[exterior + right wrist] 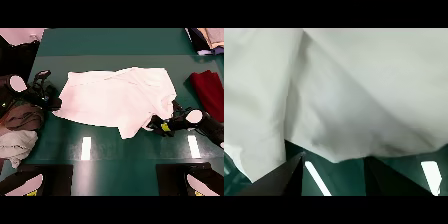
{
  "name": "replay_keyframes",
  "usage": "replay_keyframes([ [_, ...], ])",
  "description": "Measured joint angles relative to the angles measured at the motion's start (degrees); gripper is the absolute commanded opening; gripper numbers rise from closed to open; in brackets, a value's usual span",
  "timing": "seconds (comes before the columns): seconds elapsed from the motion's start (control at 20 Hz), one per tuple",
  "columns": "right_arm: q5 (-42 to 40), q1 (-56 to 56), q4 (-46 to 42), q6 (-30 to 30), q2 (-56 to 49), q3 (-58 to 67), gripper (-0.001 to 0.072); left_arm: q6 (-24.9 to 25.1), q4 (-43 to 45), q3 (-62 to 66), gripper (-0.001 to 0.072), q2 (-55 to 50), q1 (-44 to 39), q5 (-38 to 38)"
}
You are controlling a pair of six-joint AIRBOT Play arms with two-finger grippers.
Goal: Fold the shirts.
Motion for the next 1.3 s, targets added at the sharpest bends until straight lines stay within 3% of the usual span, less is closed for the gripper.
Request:
replay_keyframes([
  [0.05, -1.27, 0.04, -0.15, 0.76, -0.09, 0.0, 0.0355, 0.02, 0.0, 0.02, 0.0033, 0.0, 0.0, -0.02],
  [0.1, -2.43, 0.11, -0.2, 1.14, -0.09, 0.0, 0.0219, 0.04, 0.0, 0.02, 0.0033, 0.0, 0.02, -0.02],
  [0.25, -5.49, 0.17, -1.11, 2.08, -0.22, -0.09, 0.0024, 0.11, 0.0, 0.02, 0.0033, 0.0, 0.0, -0.24],
  [0.5, -5.53, 0.11, -3.34, 1.68, 1.77, 1.03, 0.0021, 1.11, 0.02, 0.42, 0.0033, 0.94, 0.0, -0.39],
  [0.8, 3.72, -5.44, -11.67, -0.55, 10.05, 12.13, 0.0021, 1.53, -0.22, 6.14, 0.0033, 7.34, 0.0, -0.44],
  [1.3, 7.41, -16.55, -14.14, -12.07, 20.35, 43.85, 0.0021, 1.66, -4.35, 38.73, 0.0034, 15.67, 0.02, 0.46],
])
